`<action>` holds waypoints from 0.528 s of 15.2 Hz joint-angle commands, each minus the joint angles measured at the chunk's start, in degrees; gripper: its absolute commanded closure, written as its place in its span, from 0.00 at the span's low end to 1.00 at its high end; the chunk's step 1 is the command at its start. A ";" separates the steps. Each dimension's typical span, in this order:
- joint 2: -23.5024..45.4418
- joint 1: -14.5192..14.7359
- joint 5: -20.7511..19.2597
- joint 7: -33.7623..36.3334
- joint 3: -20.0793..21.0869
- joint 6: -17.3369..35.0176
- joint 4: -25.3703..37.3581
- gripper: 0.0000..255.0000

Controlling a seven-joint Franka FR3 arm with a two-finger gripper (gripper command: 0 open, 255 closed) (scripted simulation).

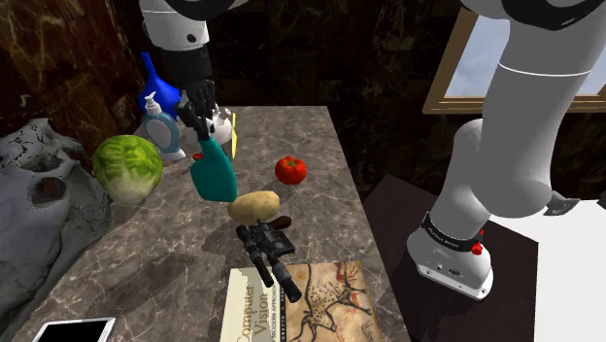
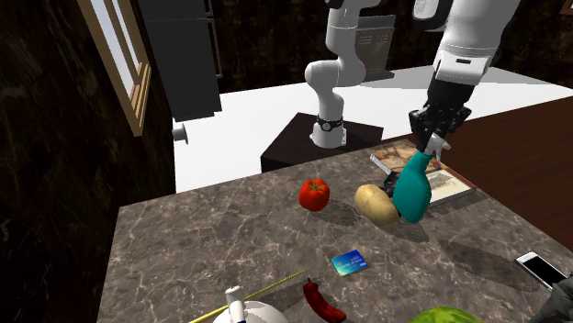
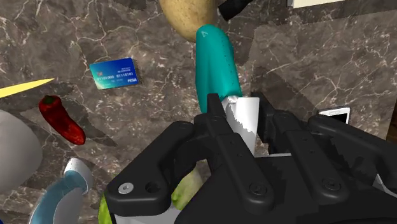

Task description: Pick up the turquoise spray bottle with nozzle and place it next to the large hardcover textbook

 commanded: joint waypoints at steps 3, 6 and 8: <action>1.21 3.05 -0.48 5.41 2.22 -0.60 1.79 1.00; 2.67 5.39 -1.00 9.37 3.82 -1.09 3.68 1.00; 3.94 7.01 -1.43 12.01 4.82 -1.53 5.32 1.00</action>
